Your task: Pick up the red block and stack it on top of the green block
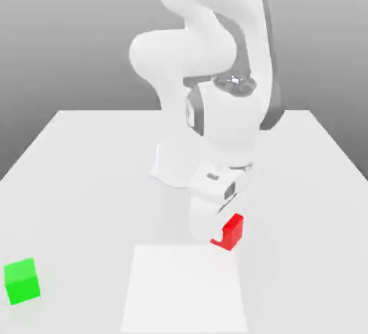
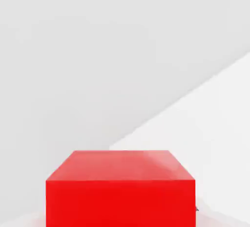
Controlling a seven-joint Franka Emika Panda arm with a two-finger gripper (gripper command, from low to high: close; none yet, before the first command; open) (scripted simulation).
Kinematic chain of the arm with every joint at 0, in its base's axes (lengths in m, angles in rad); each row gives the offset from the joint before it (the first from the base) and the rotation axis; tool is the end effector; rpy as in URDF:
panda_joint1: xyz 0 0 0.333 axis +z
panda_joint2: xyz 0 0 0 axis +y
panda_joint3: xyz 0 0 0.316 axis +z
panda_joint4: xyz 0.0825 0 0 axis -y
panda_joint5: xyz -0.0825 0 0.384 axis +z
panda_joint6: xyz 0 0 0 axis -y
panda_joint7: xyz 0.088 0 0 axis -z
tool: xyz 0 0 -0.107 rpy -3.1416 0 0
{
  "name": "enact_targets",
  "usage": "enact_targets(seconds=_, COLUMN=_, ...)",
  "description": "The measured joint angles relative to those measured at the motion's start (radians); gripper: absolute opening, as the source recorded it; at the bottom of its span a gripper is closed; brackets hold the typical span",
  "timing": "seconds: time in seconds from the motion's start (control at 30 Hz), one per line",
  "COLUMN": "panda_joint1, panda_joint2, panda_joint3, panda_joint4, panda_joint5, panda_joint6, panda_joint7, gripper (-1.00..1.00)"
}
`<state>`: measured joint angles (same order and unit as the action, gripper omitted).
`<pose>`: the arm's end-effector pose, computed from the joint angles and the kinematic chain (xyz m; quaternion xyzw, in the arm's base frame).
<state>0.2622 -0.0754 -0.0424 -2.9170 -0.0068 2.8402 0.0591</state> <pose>0.3303 0.0746 0.2047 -0.9965 -0.0836 0.0008 0.0005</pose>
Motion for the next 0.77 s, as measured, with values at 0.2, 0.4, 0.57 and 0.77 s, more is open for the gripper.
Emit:
enact_targets(seconds=0.2, panda_joint1=-0.213, panda_joint2=0.074, panda_joint3=-0.132, panda_joint4=0.186, panda_joint5=0.047, panda_joint6=-0.115, panda_joint7=0.031, gripper=-1.00)
enact_targets(seconds=0.4, panda_joint1=-0.423, panda_joint2=0.187, panda_joint3=-0.249, panda_joint4=0.400, panda_joint5=0.096, panda_joint6=-0.222, panda_joint7=0.068, gripper=-1.00)
enact_targets(seconds=0.57, panda_joint1=-0.524, panda_joint2=0.321, panda_joint3=-0.291, panda_joint4=0.509, panda_joint5=0.176, panda_joint6=-0.207, panda_joint7=0.045, gripper=-1.00)
enact_targets(seconds=0.77, panda_joint1=-0.550, panda_joint2=0.392, panda_joint3=-0.262, panda_joint4=0.518, panda_joint5=0.226, panda_joint6=-0.148, panda_joint7=0.011, gripper=1.00)
